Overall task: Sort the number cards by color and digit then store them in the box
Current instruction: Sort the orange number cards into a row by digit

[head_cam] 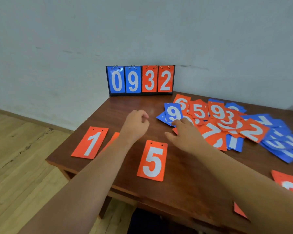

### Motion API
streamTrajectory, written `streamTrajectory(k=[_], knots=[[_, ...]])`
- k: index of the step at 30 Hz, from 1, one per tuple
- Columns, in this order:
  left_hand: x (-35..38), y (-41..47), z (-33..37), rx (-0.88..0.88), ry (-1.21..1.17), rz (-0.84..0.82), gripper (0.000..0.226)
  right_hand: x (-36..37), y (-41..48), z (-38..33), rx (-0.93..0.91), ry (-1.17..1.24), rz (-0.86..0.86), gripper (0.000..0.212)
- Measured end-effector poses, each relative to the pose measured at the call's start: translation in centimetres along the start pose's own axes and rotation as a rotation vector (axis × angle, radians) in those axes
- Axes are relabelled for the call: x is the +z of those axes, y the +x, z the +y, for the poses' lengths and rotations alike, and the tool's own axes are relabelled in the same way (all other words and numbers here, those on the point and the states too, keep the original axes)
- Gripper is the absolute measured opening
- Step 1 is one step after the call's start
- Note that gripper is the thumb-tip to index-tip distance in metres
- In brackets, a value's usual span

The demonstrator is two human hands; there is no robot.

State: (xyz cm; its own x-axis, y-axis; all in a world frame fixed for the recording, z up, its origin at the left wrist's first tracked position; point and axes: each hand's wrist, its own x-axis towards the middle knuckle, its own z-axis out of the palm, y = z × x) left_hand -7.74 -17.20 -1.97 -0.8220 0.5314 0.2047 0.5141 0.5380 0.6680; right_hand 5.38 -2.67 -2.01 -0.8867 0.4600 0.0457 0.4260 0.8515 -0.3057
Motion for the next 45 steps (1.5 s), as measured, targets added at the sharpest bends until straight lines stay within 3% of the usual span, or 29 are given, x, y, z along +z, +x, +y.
streamTrajectory(k=[6,10,13,16,18,21,23,25,26,29,31,35,37,40,42,45], knots=[[7.8,2.1,6.2,0.115,0.03,-0.252,0.027,-1.1,0.9,7.8,0.157,-0.083,0.025,0.059],[12.0,1.9,7.8,0.238,0.113,-0.423,0.042,-0.7,0.4,11.6,0.208,-0.131,-0.054,0.065],[13.5,1.9,7.3,0.299,0.2,-0.421,0.039,-0.3,-0.4,13.0,0.14,-0.133,-0.079,0.053],[14.0,2.0,7.1,0.291,0.185,-0.403,0.039,-0.4,-0.9,13.2,0.028,-0.17,0.036,0.031],[14.0,1.7,7.4,0.243,0.153,-0.369,0.036,-0.8,-1.3,13.0,0.027,-0.21,0.154,0.027],[13.6,1.1,9.0,0.145,0.145,-0.164,0.052,-1.2,-2.1,12.6,-0.026,-0.121,0.363,0.023],[13.2,1.1,10.6,-0.095,-0.09,-0.235,0.052,-1.2,-2.8,12.4,-0.15,-0.007,0.471,0.022],[12.9,1.1,11.8,-0.449,-0.512,-0.441,0.036,-0.9,-3.5,12.1,-0.279,0.015,0.499,0.027],[12.7,0.9,12.1,-0.542,-0.673,-0.49,0.026,-0.7,-3.8,12.0,-0.342,0.011,0.488,0.028],[12.7,0.2,11.5,-0.565,-0.876,-0.437,0.021,-0.8,-4.8,12.0,-0.473,0.039,0.447,0.032],[12.3,-0.7,11.3,-0.526,-0.97,-0.42,0.018,-1.2,-5.9,12.1,-0.379,0.104,0.453,0.035],[11.4,-2.6,11.1,-0.465,-1.056,-0.415,0.023,-2.9,-7.6,12.0,0.183,0.506,0.604,0.04],[11.0,-3.8,11.3,-0.396,-1.039,-0.429,0.031,-4.0,-8.0,11.6,0.414,0.857,0.439,0.046],[10.4,-6.0,11.9,-0.307,-0.943,-0.434,0.047,-4.1,-9.2,11.2,0.382,1.053,0.23,0.035],[10.2,-7.4,12.3,-0.268,-0.909,-0.419,0.058,-3.8,-10.0,11.1,0.347,1.005,0.265,0.021],[10.1,-9.2,12.4,-0.306,-0.932,-0.354,0.065,-4.1,-11.2,11.6,0.485,1.033,0.398,0.014]])
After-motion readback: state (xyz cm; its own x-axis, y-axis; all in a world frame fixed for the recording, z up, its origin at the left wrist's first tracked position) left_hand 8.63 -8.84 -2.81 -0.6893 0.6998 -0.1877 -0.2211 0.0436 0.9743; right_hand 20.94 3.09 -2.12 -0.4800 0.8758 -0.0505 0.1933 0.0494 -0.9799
